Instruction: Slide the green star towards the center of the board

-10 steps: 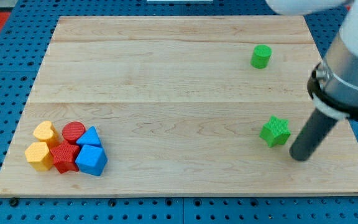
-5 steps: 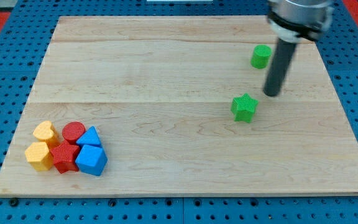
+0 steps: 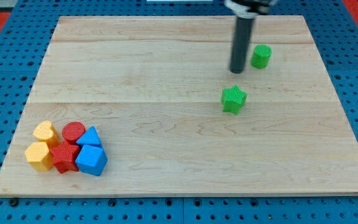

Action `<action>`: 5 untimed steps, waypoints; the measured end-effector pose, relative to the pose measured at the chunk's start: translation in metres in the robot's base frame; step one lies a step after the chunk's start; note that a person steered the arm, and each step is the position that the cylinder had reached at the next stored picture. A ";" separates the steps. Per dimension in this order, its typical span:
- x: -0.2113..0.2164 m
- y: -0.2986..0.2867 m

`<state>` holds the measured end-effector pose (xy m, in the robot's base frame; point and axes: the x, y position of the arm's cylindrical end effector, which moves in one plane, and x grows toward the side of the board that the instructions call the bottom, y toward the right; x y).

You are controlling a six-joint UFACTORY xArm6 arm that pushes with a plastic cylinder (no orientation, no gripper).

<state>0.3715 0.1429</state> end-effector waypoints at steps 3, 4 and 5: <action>0.108 0.032; 0.054 -0.036; -0.020 -0.096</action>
<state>0.3520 0.0473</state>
